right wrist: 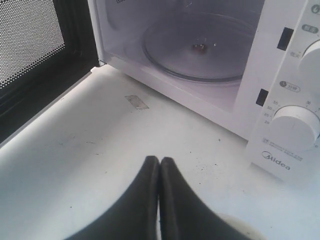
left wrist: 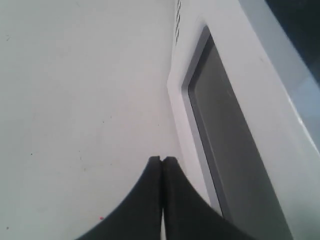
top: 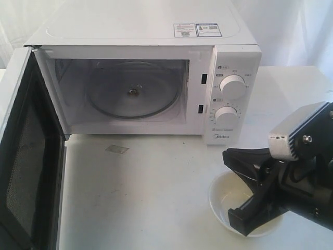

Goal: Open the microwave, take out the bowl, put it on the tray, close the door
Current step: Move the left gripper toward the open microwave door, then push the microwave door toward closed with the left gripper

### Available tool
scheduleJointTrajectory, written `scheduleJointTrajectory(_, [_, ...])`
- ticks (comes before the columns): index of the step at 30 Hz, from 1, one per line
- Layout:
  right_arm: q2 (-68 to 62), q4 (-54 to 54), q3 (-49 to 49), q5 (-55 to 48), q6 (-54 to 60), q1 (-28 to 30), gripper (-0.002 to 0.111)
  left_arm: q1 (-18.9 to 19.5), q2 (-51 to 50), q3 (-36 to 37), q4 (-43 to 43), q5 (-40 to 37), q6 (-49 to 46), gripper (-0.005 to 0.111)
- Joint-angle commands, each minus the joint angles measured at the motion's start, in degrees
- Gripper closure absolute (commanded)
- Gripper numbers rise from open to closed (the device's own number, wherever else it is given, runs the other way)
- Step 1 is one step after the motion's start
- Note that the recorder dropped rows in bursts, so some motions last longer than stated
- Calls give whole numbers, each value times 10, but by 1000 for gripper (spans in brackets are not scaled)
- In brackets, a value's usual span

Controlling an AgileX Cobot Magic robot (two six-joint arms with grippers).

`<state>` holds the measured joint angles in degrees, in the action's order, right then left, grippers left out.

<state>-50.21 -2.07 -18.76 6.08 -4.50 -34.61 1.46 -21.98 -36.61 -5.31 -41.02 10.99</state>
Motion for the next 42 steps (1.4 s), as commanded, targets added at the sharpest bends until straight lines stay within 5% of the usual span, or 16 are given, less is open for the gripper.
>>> scheduleJointTrajectory(1, [3, 1, 2, 2, -2, 3, 108, 1, -27, -17, -7, 20, -16, 107])
scheduleJointTrajectory(6, [3, 1, 2, 2, -2, 3, 108, 1, -32, -12, -55, 39, -16, 107])
scheduleJointTrajectory(11, [3, 1, 2, 2, -2, 3, 108, 1, -80, -11, -32, -59, -48, 107])
scheduleJointTrajectory(20, [3, 0, 2, 2, -2, 3, 108, 1, -143, -11, -61, -37, -80, 107])
scheduleJointTrajectory(42, [37, 0, -8, 41, -2, 3, 108, 1, -307, -11, -587, 25, -604, 107])
